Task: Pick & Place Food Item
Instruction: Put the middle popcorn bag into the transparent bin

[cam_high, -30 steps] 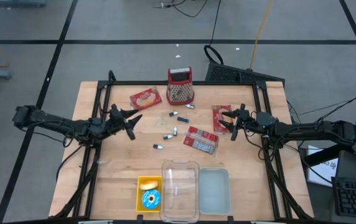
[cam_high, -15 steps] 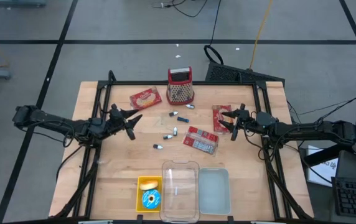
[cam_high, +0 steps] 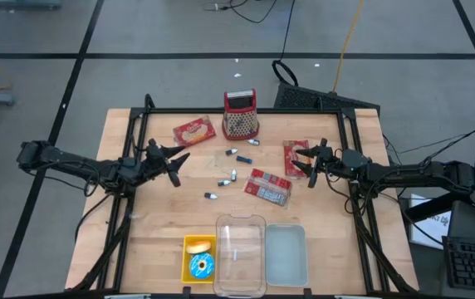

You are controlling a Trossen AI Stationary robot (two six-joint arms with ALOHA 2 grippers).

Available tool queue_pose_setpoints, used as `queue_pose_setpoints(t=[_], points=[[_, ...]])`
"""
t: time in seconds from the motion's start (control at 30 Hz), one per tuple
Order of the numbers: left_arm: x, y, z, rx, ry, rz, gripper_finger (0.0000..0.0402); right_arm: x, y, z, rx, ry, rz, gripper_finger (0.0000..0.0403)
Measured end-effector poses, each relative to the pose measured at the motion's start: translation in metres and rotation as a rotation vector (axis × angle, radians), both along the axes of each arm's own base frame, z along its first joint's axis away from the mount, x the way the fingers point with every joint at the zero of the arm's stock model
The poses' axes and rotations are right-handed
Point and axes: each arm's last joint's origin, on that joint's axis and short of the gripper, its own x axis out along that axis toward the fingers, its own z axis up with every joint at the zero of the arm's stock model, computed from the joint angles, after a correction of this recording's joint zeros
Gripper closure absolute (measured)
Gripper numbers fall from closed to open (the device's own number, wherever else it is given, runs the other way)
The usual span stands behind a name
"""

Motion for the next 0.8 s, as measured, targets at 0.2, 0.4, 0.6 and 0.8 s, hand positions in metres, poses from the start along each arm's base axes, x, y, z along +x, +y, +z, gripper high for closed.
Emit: queue_pose_setpoints(t=[0.2, 0.4, 0.6, 0.8], points=[[0.0, 0.0, 0.0, 0.0, 0.0, 0.0, 0.0256, 0.0, 0.0, 0.0, 0.0, 0.0, 0.0, 0.0202], [0.0, 0.0, 0.0, 0.0, 0.0, 0.0, 0.0256, 0.0, 0.0, 0.0, 0.0, 0.0, 0.0, 0.0202], [0.0, 0.0, 0.0, 0.0, 0.001, 0.0, 0.0256, -0.0002, -0.0006, 0.0, -0.002, 0.0, -0.022, 0.0202], [0.0, 0.0, 0.0, 0.0, 0.001, 0.0, 0.0256, -0.0002, -0.0007, 0.0, -0.001, 0.0, -0.026, 0.0202]])
